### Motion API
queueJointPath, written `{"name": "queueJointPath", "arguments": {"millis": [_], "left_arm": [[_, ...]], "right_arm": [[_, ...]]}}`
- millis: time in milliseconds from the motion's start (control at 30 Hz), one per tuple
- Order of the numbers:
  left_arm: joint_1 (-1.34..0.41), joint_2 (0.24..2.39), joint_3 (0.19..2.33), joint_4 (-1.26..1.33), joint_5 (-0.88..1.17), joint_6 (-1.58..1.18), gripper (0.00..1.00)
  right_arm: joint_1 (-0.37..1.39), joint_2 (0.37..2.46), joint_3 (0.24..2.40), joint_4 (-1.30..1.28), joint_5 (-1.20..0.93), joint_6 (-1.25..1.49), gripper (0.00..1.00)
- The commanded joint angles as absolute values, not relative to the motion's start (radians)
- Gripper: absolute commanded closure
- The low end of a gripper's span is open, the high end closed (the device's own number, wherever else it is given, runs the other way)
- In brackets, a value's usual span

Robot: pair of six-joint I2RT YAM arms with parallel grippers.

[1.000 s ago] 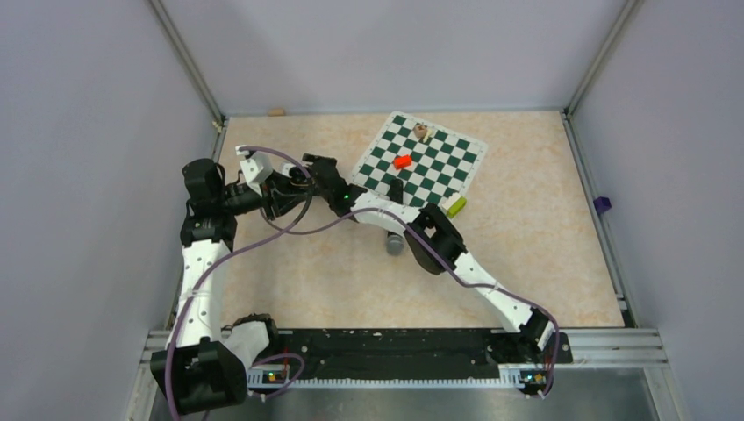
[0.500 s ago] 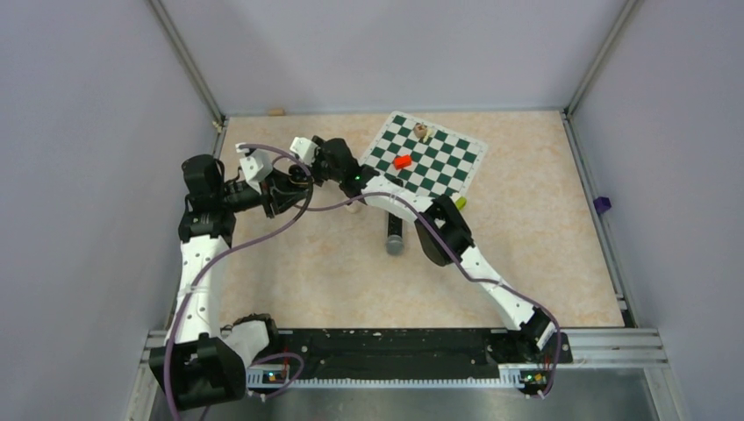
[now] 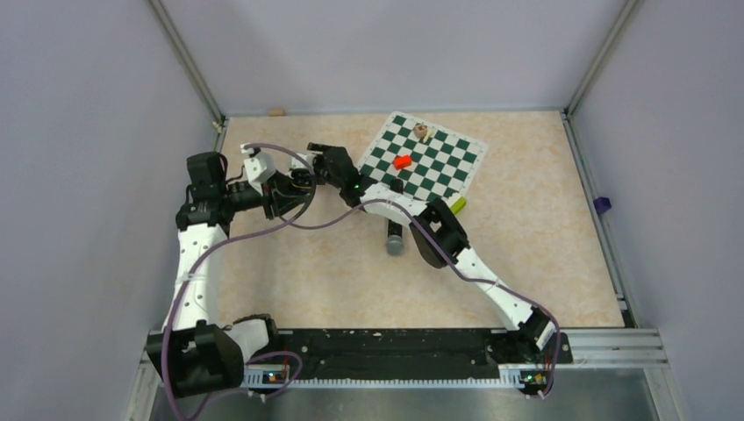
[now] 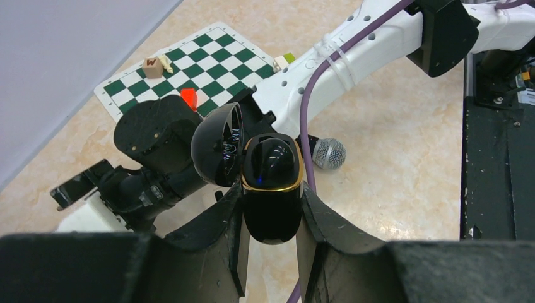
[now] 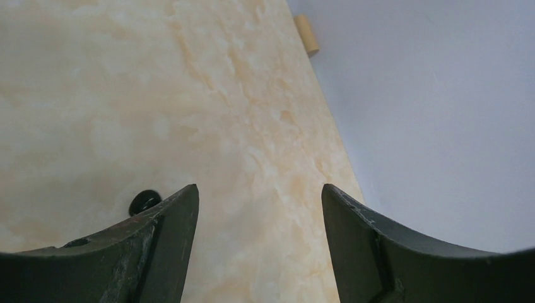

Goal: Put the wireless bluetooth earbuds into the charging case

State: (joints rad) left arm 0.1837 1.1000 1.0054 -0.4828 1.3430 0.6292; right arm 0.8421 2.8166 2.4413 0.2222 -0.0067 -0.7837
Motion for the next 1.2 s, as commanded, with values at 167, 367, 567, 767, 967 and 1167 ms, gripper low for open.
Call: {"name": "queueJointPath", "arguments": {"millis": [167, 367, 567, 767, 967, 1167], "left_arm": [[0.188, 1.133, 1.081, -0.685, 1.397, 0.844, 1.0], [0.189, 1.136, 1.074, -0.697, 1.4, 0.871, 1.0], [0.189, 1.131, 1.062, -0.667, 1.408, 0.867, 1.0], [0.19, 1.101, 1.035, -0.614, 1.408, 0.826, 1.0], [0.189, 1.08, 1.018, -0.568, 1.422, 0.784, 1.0], [0.189, 1.049, 0.986, -0.484, 1.425, 0.716, 1.0]], "right_arm": [[0.85, 2.85, 2.408, 0.207, -0.179, -0.947, 0.3], [0.844, 2.808, 2.333, 0.157, -0.3, -0.985, 0.33], [0.841, 2.752, 2.322, -0.051, -0.462, -1.066, 0.43], [0.866, 2.662, 2.261, -0.342, -0.575, -1.209, 0.52], [0.914, 2.526, 2.053, -0.497, -0.514, -1.325, 0.54], [0.926, 2.391, 1.899, -0.609, -0.492, -1.273, 0.56]]}}
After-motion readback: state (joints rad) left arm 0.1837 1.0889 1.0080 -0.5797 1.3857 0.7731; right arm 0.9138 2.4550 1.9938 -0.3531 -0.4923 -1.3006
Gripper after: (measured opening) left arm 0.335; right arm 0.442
